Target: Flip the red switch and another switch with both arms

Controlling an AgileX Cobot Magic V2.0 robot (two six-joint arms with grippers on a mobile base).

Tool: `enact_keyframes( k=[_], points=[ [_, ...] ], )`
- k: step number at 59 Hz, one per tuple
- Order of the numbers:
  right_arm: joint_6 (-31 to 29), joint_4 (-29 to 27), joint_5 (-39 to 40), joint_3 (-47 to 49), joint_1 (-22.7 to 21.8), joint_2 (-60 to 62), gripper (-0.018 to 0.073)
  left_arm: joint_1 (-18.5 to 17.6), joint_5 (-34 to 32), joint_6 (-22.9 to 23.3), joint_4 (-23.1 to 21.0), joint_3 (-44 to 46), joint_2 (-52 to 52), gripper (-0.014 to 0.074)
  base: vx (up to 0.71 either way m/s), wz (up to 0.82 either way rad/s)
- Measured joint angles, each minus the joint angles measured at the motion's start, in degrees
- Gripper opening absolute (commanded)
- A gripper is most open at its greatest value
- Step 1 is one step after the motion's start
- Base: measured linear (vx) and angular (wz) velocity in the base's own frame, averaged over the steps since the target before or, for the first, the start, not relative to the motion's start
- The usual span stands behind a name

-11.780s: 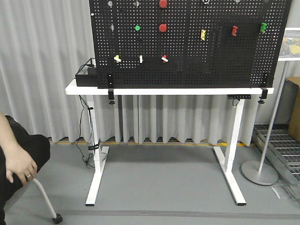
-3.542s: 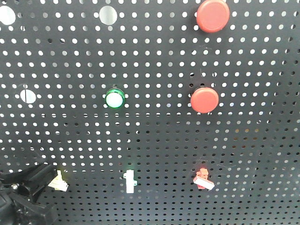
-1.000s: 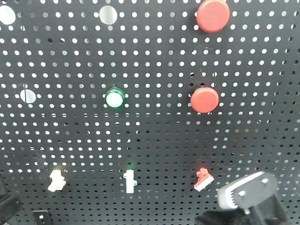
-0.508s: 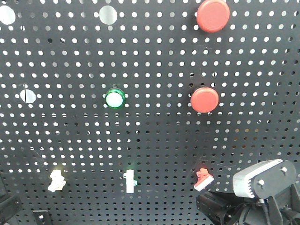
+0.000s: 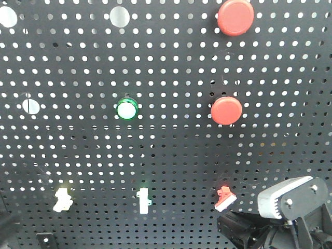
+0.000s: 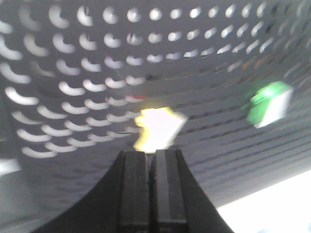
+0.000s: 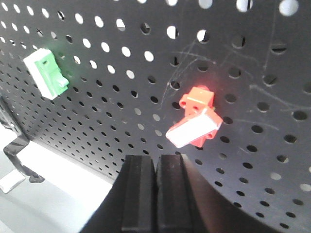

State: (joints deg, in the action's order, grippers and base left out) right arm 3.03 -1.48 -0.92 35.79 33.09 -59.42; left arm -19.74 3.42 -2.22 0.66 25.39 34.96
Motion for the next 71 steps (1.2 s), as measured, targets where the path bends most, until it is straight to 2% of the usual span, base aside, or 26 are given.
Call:
enact_keyframes(
  k=[13,22,28,34,45,71],
  points=[
    [0.0,0.0,0.0,0.0,0.0,0.0,-0.0006,10.6,0.0,-1.4,0.5,-10.9,-12.4,0.0003,0.0,0.0],
    [0.0,0.0,0.0,0.0,0.0,0.0,-0.0006,14.3,0.0,0.6,0.5,-19.3,-23.6,0.0003,0.0,0.0],
    [0.0,0.0,0.0,0.0,0.0,0.0,-0.0006,15.5,0.1,1.9,0.5,-25.0,-30.4,0.0003,0.0,0.0],
    [0.0,0.0,0.0,0.0,0.0,0.0,-0.0006,16.1,2.5,2.2,0.6,-26.9,-34.8,0.0003,0.0,0.0],
    [0.0,0.0,0.1,0.0,0.0,0.0,-0.0006,16.3,6.0,2.2,0.6,-26.9,-35.5,0.0003,0.0,0.0],
    [0.0,0.0,0.1,0.0,0.0,0.0,-0.0006,16.3,6.4,2.2,0.6,-26.9,-35.5,0.0003,0.0,0.0]
  ],
)
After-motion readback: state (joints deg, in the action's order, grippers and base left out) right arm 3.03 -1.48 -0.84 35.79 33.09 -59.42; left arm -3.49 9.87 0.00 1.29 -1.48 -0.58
